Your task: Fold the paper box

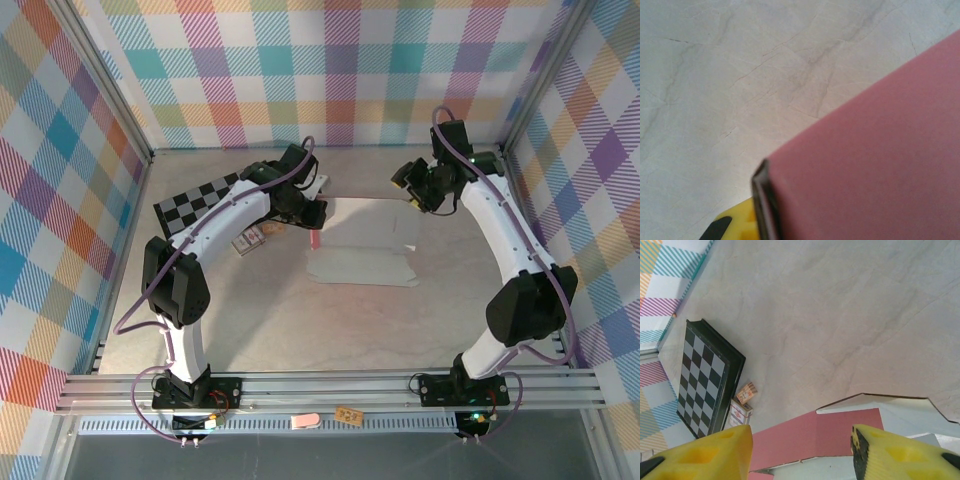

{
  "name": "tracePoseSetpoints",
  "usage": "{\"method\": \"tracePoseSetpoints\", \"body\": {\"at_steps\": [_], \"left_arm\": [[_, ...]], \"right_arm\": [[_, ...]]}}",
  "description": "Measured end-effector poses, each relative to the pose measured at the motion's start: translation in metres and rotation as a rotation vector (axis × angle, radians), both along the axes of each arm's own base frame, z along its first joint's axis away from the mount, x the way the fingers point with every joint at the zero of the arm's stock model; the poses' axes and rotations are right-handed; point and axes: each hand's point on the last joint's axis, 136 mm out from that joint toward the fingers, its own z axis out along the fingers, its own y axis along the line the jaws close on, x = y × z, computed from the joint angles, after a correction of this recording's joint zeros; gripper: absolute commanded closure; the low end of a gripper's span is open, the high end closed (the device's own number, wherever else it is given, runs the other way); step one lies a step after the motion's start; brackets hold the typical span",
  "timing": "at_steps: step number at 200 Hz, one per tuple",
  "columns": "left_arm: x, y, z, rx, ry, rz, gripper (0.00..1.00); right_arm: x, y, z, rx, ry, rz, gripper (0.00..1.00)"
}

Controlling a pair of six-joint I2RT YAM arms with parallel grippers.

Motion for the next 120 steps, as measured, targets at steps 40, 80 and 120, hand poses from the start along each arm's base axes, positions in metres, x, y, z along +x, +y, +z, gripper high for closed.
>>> {"method": "tracePoseSetpoints", "body": {"at_steps": [40, 80, 120], "left_arm": [[0.000, 0.000, 0.000, 0.006, -0.004, 0.001, 1.00], [0.000, 0.000, -0.001, 0.017, -0.009, 0.007, 1.00], [0.001, 0.000, -0.001, 0.023, -0.015, 0.016, 1.00]], "right_arm": [[-0.004, 0.006, -0.012, 0.041, 0.038, 0.002, 0.52], [-0.005, 0.013, -0.022, 0.105, 0.072, -0.025, 0.62], [0.000, 0.018, -0.022, 0.182, 0.076, -0.093, 0.78]]}}
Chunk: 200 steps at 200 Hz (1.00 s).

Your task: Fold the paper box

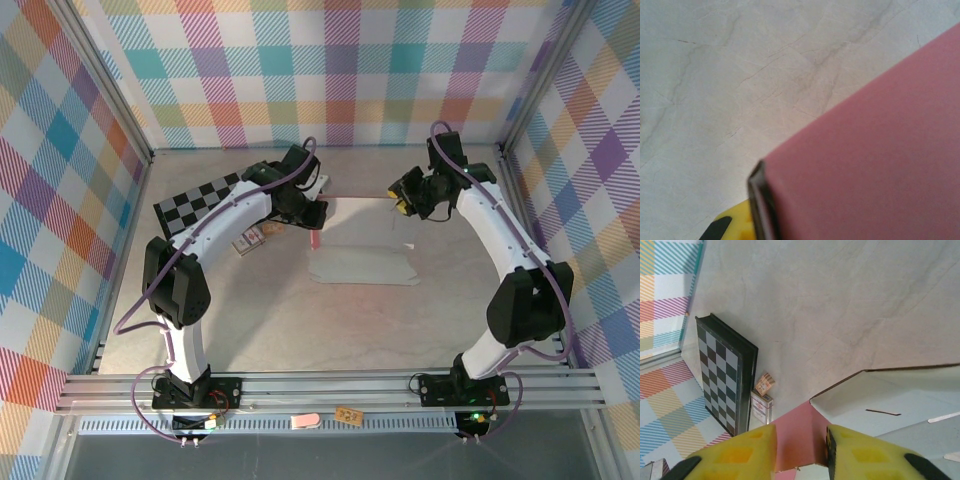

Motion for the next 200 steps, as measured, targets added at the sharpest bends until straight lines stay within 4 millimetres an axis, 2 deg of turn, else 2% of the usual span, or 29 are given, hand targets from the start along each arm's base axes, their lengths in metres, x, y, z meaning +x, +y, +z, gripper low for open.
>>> {"method": "tracePoseSetpoints", "body": {"at_steps": [34, 74, 85, 88, 108, 129, 148, 170, 185, 200], "left_arm": [[0.002, -0.002, 0.003, -0.012, -0.012, 0.006, 1.00], [0.005, -0.005, 0.014, -0.044, -0.044, 0.025, 1.00], [0.004, -0.005, 0.016, -0.050, -0.049, 0.032, 1.00], [0.005, -0.005, 0.017, -0.053, -0.050, 0.034, 1.00], [0.008, -0.006, 0.021, -0.064, -0.070, 0.045, 1.00], [0.010, -0.004, 0.024, -0.066, -0.094, 0.053, 1.00], [0.014, 0.001, 0.030, -0.071, -0.125, 0.068, 1.00], [0.018, 0.005, 0.040, -0.087, -0.165, 0.078, 1.00], [0.022, 0.006, 0.046, -0.099, -0.191, 0.079, 1.00], [0.026, 0.006, 0.050, -0.105, -0.213, 0.073, 1.00]], "right_arm": [[-0.001, -0.001, 0.009, 0.080, -0.021, -0.095, 0.87], [0.004, -0.001, 0.025, 0.185, -0.060, -0.197, 0.89], [0.006, -0.001, 0.030, 0.207, -0.068, -0.214, 0.81], [0.006, -0.001, 0.031, 0.209, -0.073, -0.214, 0.74], [0.007, -0.001, 0.038, 0.225, -0.094, -0.220, 0.48], [0.003, -0.008, 0.050, 0.188, -0.135, -0.194, 0.42], [-0.012, -0.021, 0.067, 0.133, -0.200, -0.159, 0.41], [-0.045, -0.041, 0.080, 0.063, -0.290, -0.122, 0.42], [-0.066, -0.049, 0.074, 0.016, -0.315, -0.093, 0.42], [-0.081, -0.052, 0.051, -0.027, -0.288, -0.052, 0.41]]}}
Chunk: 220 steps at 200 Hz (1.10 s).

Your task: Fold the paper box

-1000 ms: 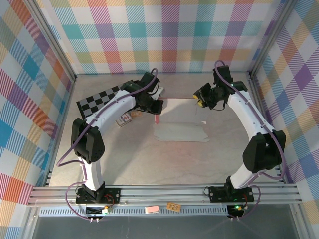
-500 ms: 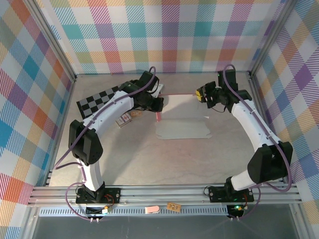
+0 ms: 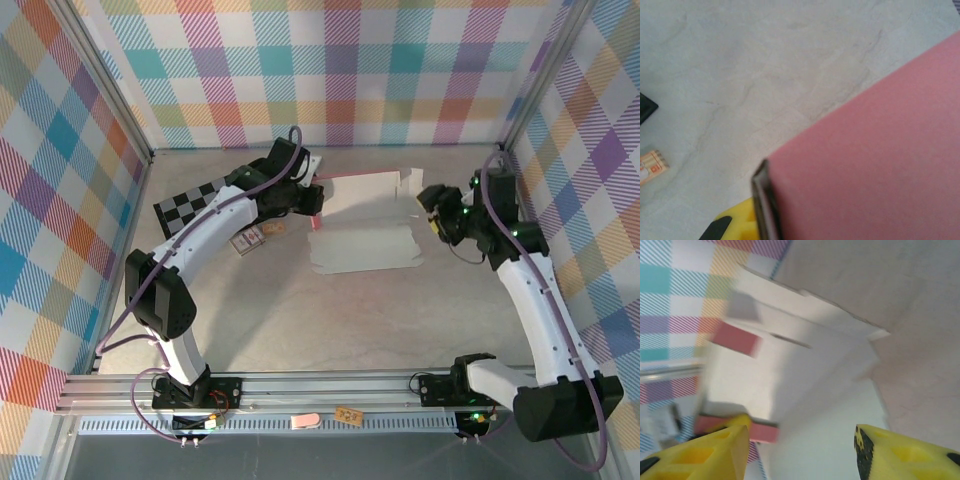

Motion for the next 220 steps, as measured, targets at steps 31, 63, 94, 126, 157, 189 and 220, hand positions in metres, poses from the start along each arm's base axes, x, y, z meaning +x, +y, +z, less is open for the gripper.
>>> {"method": "tracePoseSetpoints", "body": {"at_steps": [31, 63, 94, 126, 157, 189, 220], "left_arm": [[0.003, -0.002, 0.003, -0.008, -0.018, -0.009, 1.00], [0.002, -0.003, 0.001, -0.012, -0.014, -0.014, 1.00], [0.001, -0.004, 0.002, -0.018, -0.012, -0.018, 1.00], [0.000, -0.004, 0.002, -0.021, -0.010, -0.021, 1.00], [0.000, -0.004, 0.002, -0.021, -0.007, -0.022, 1.00], [-0.001, -0.003, -0.001, -0.018, -0.002, -0.021, 1.00], [-0.001, -0.003, -0.001, -0.020, -0.003, -0.021, 1.00]], "right_arm": [[0.002, 0.004, -0.051, -0.068, 0.108, 0.078, 0.40], [0.015, 0.006, -0.075, -0.118, 0.143, 0.138, 0.40], [0.029, 0.009, -0.078, -0.129, 0.112, 0.172, 0.45], [0.041, 0.015, -0.078, -0.116, 0.082, 0.194, 0.50], [0.047, 0.019, -0.076, -0.092, 0.060, 0.207, 0.55], [0.050, 0.021, -0.071, -0.080, 0.041, 0.210, 0.56], [0.055, 0.025, -0.057, -0.062, 0.005, 0.226, 0.57]]}}
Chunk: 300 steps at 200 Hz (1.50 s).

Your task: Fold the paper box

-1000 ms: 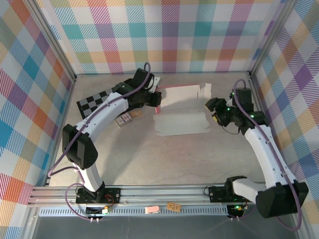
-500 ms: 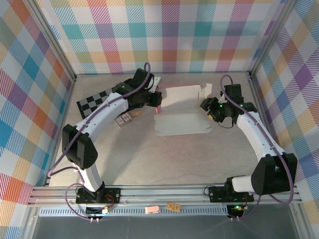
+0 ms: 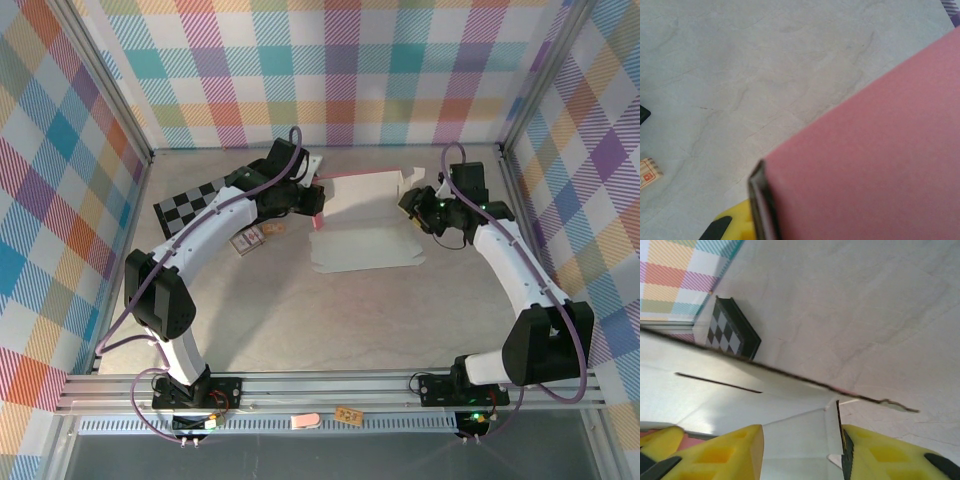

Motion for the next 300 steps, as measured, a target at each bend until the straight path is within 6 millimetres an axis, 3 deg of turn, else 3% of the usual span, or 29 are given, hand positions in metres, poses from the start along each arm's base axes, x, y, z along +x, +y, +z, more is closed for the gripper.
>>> {"method": "tracePoseSetpoints", "body": {"at_steps": [57, 188, 300], "left_arm": [[0.002, -0.001, 0.002, -0.007, -0.013, 0.002, 1.00], [0.003, -0.001, 0.002, -0.007, -0.010, 0.019, 1.00], [0.000, 0.004, 0.001, 0.015, 0.011, 0.033, 1.00]], "right_arm": [[0.008, 0.011, -0.002, 0.035, 0.013, 0.057, 0.63], [0.014, 0.032, -0.002, -0.016, 0.022, 0.163, 0.65], [0.003, 0.041, -0.015, -0.151, 0.047, 0.246, 0.63]]}}
